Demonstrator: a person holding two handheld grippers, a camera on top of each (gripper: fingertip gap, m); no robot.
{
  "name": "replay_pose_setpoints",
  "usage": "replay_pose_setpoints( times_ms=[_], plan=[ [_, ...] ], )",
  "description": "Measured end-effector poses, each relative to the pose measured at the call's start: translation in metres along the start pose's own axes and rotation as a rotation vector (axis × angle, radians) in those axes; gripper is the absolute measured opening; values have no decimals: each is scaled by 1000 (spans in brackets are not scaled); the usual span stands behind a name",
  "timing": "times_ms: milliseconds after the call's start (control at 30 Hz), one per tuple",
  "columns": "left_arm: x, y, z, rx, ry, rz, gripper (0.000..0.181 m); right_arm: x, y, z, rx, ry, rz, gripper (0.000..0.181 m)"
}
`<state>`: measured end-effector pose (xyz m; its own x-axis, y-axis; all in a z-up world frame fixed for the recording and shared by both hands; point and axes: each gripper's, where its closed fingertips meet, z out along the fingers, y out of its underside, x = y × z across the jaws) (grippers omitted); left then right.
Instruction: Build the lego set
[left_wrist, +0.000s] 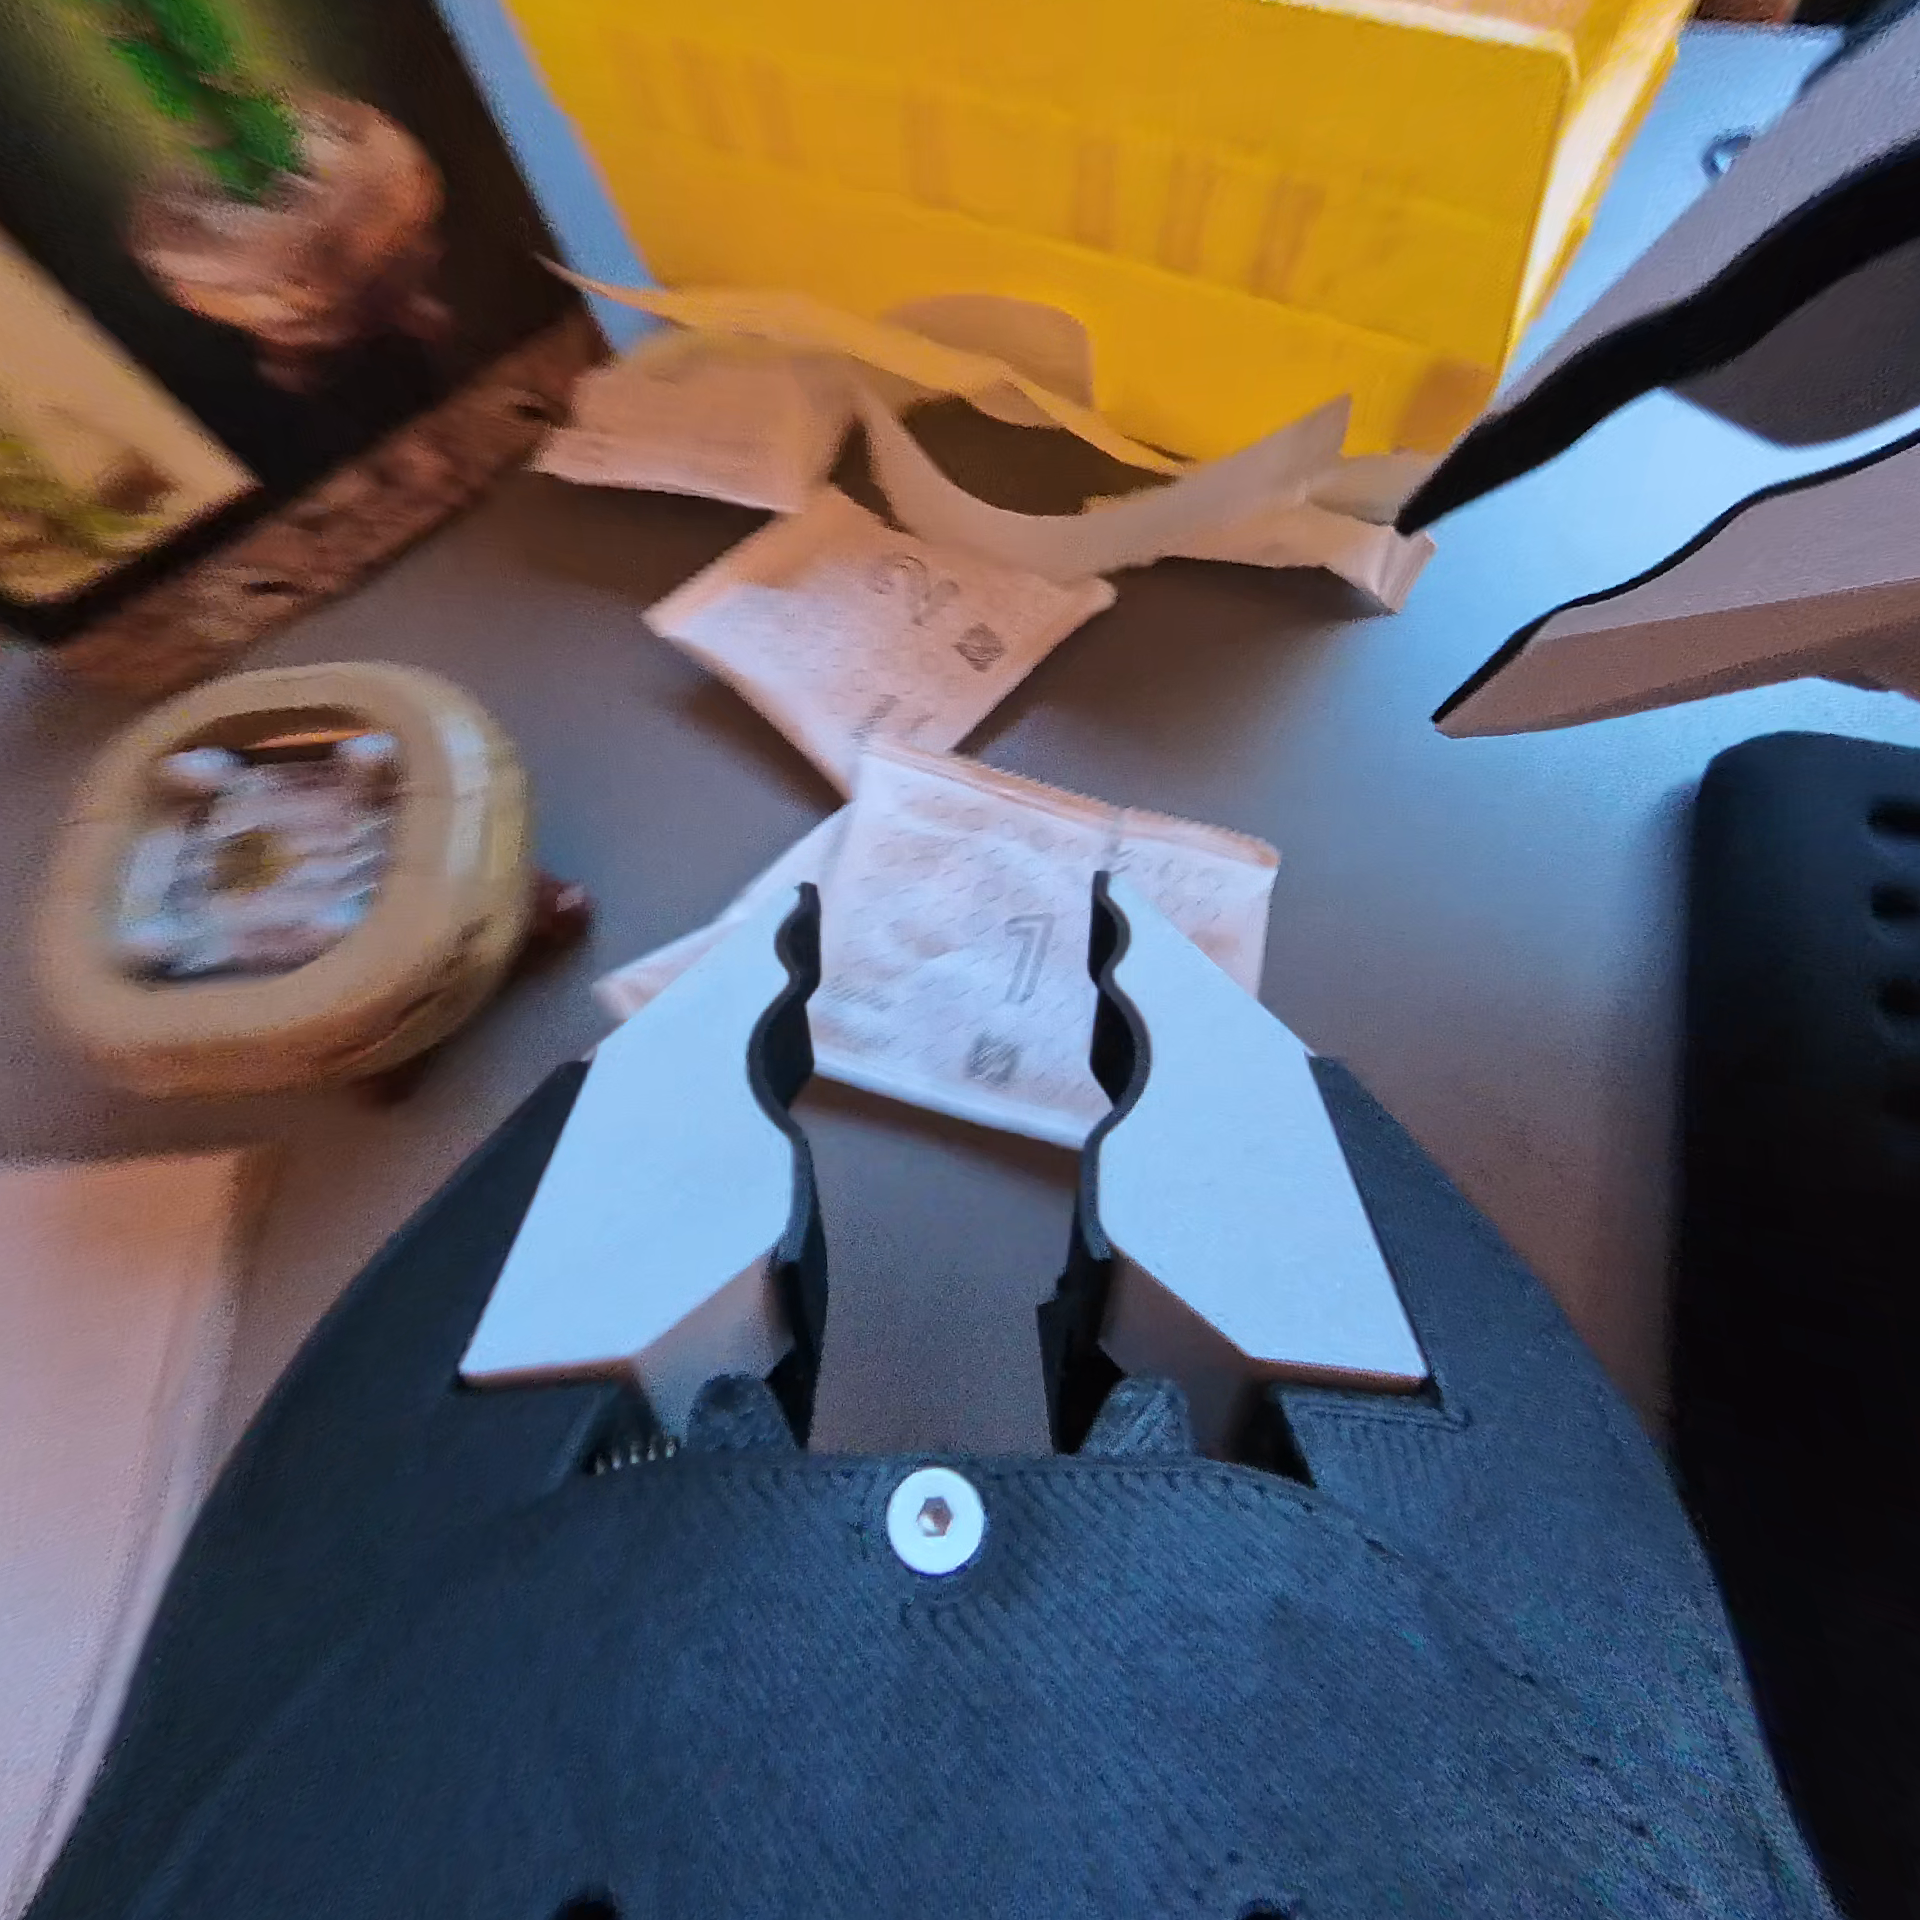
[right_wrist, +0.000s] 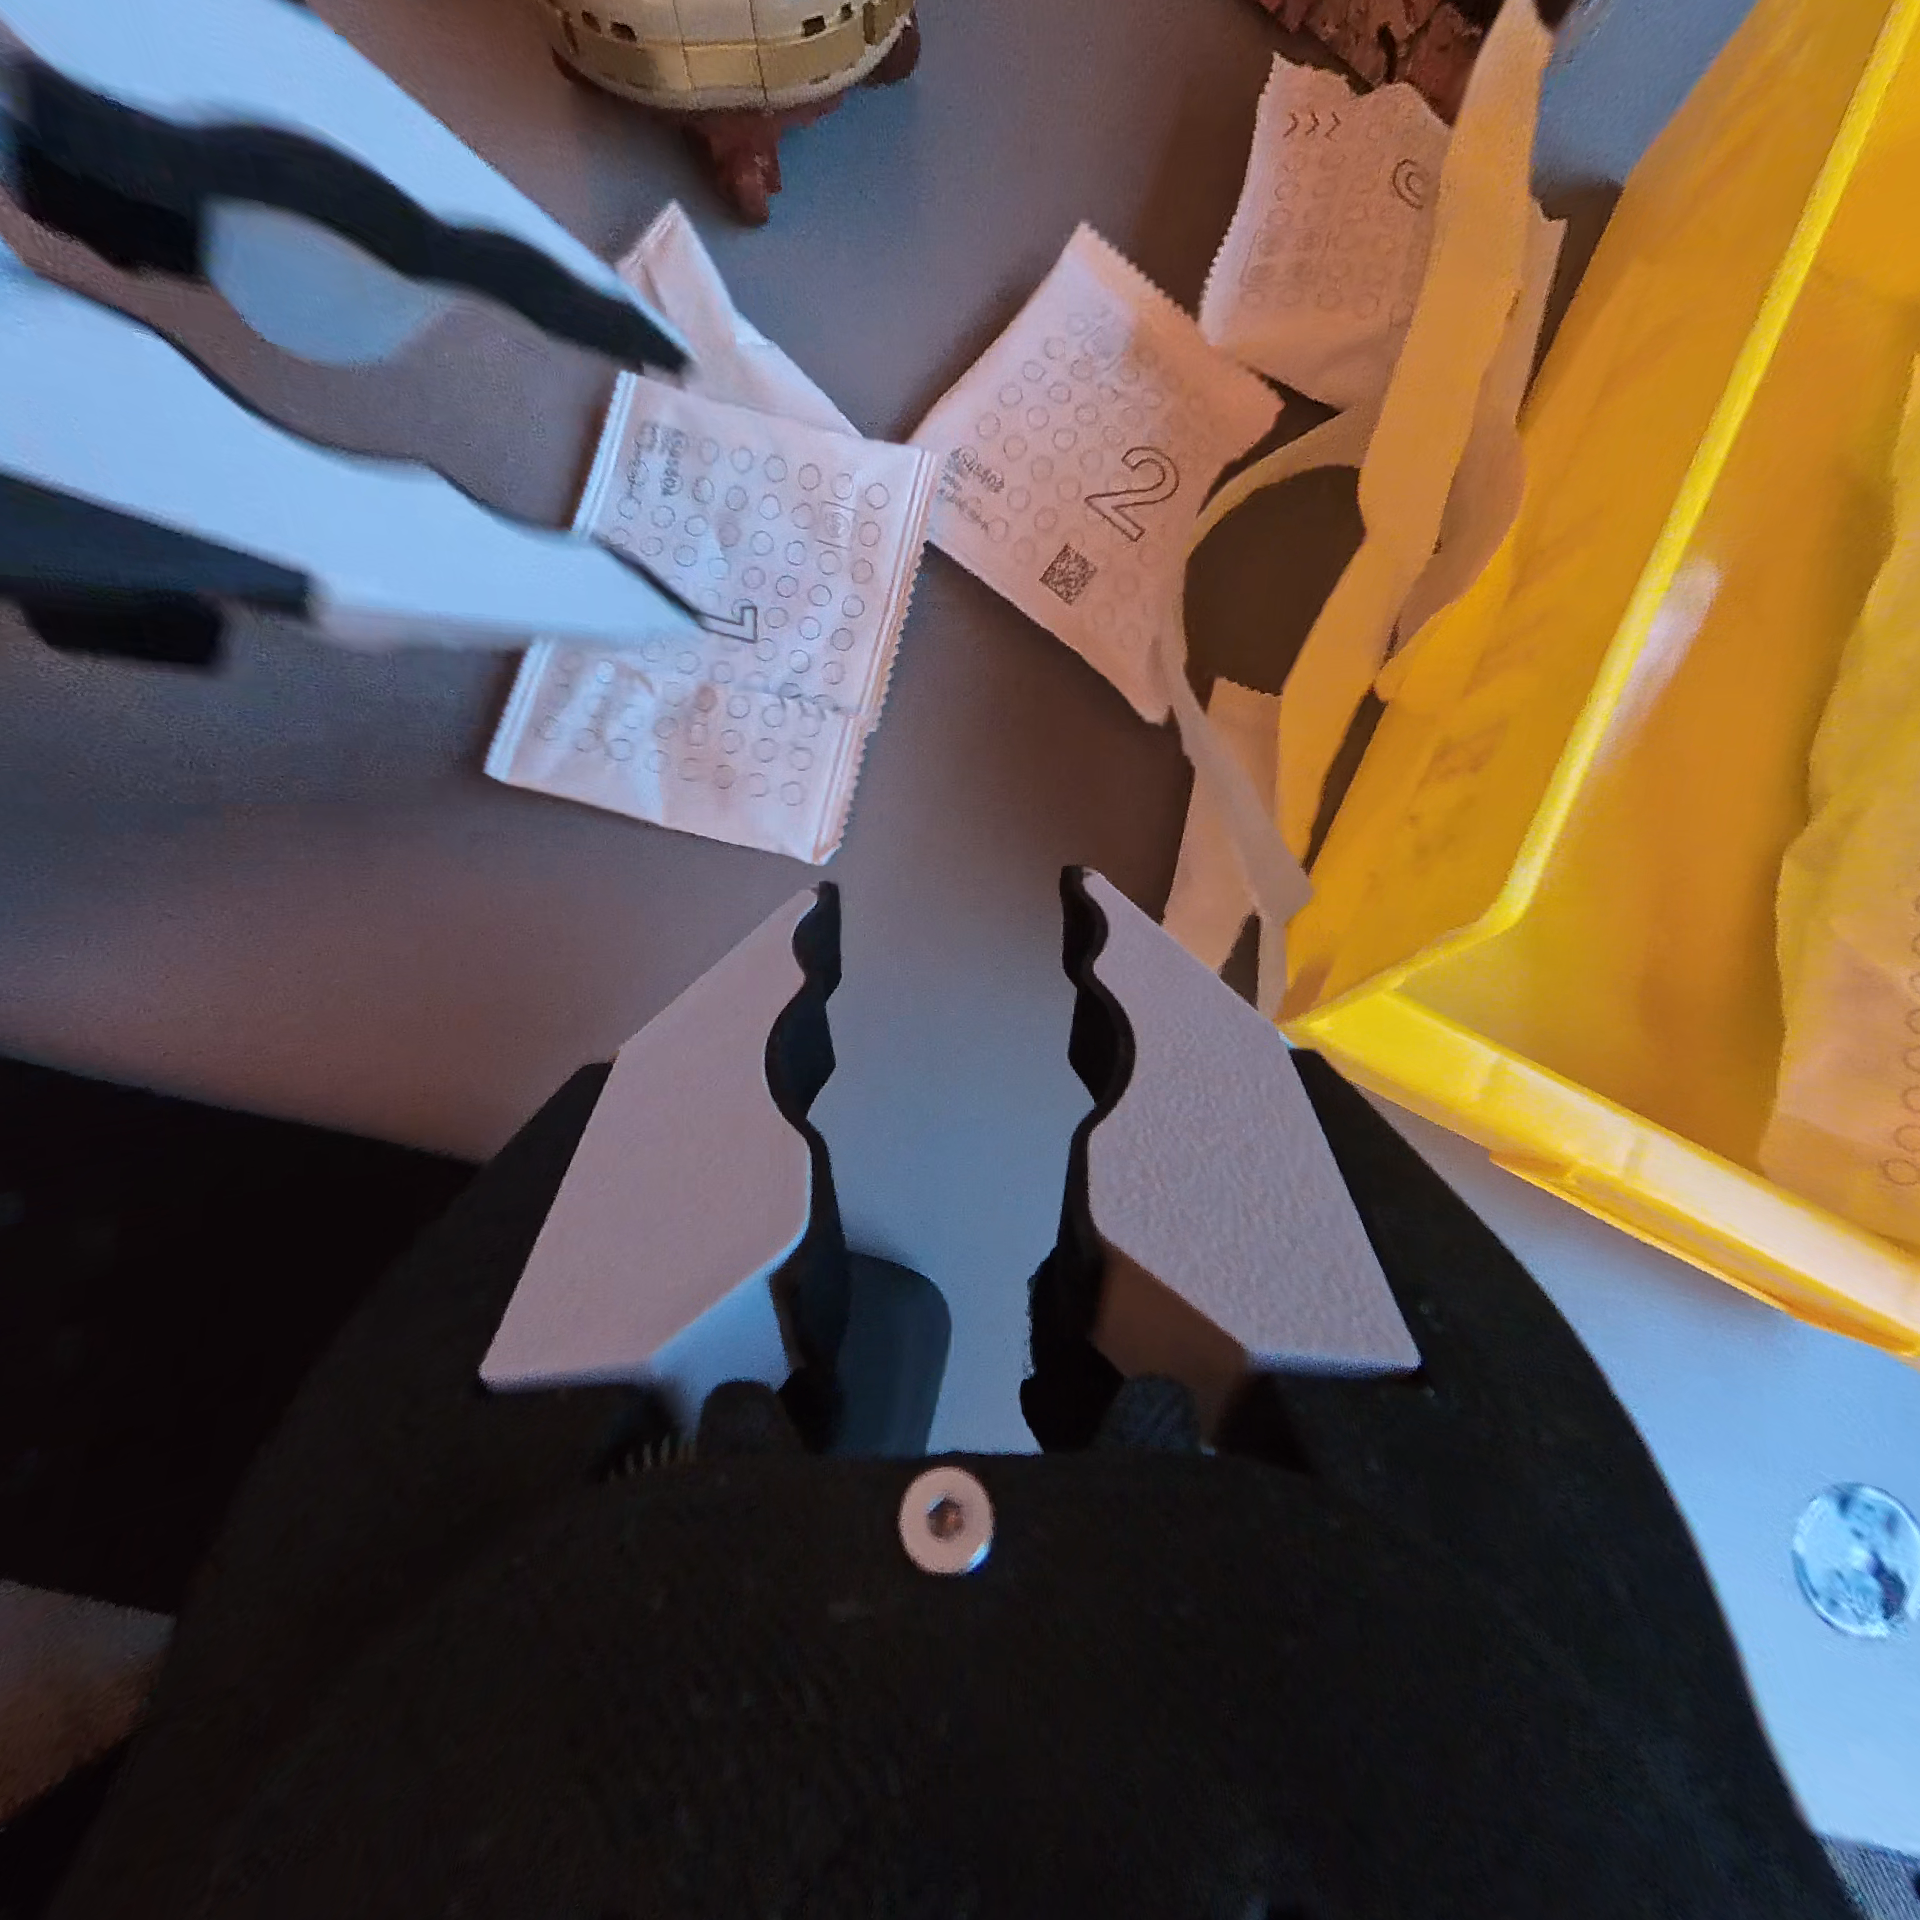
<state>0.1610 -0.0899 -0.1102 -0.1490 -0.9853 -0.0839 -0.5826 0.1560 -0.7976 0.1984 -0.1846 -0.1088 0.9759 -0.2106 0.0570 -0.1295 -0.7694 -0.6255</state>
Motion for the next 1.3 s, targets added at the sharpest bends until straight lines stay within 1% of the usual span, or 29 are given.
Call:
replay_pose_setpoints(
  times_ms=[33, 100, 133, 200, 233, 267, 300, 333, 400, 433, 500, 533, 567, 600, 633, 667, 767, 833, 967, 1100, 1200, 1300],
  plan=[
    [-12, 1, -20, 31, -30, -14, 50, -4, -1, 1, 18, -18, -9, 42],
    [-35, 10, -63, 82, -82, -61, 53, -18, -10, 6, 83, -68, -47, 43],
    [-46, 16, -86, 110, -114, -87, 56, -26, -22, 8, 138, -96, -70, 46],
    [-62, 30, -128, 165, -166, -122, 58, -45, -55, 12, 274, -158, -136, 56],
    [-70, 37, -147, 197, -197, -129, 58, -52, -74, 16, 331, -174, -164, 64],
    [-78, 44, -164, 232, -236, -132, 58, -56, -93, 23, 372, -180, -191, 80],
    [-86, 51, -179, 261, -279, -134, 59, -59, -112, 33, 396, -181, -211, 100],
    [-93, 59, -191, 277, -316, -139, 59, -57, -129, 48, 389, -167, -224, 113],
    [-105, 82, -208, 264, -373, -164, 60, -55, -151, 85, 303, -166, -223, 124],
    [-112, 95, -214, 247, -403, -186, 62, -56, -161, 103, 266, -184, -196, 126],
    [-123, 123, -222, 203, -452, -244, 62, -59, -170, 133, 202, -202, -159, 125],
    [-125, 137, -222, 160, -457, -265, 63, -61, -170, 145, 168, -203, -152, 125],
    [-128, 150, -223, 100, -468, -275, 63, -64, -169, 152, 143, -199, -149, 121],
    [-133, 164, -223, 38, -494, -275, 63, -63, -170, 156, 139, -174, -144, 116],
    [-138, 175, -224, -13, -522, -269, 63, -60, -171, 157, 147, -132, -153, 105],
    [-143, 184, -223, -54, -537, -270, 62, -59, -171, 157, 152, -121, -167, 101],
    [-154, 206, -217, -143, -542, -298, 59, -58, -173, 158, 173, -129, -164, 102],
    [-162, 220, -215, -189, -555, -315, 57, -59, -174, 158, 192, -160, -178, 102],
    [-175, 236, -216, -249, -601, -316, 55, -61, -171, 155, 212, -225, -220, 101],
    [-185, 239, -218, -235, -633, -334, 51, -67, -169, 150, 240, -305, -235, 101],
    [-194, 241, -220, -236, -668, -334, 46, -78, -168, 146, 248, -375, -229, 101],
    [-199, 242, -221, -234, -691, -337, 41, -92, -168, 142, 244, -416, -269, 101]
  ],
)
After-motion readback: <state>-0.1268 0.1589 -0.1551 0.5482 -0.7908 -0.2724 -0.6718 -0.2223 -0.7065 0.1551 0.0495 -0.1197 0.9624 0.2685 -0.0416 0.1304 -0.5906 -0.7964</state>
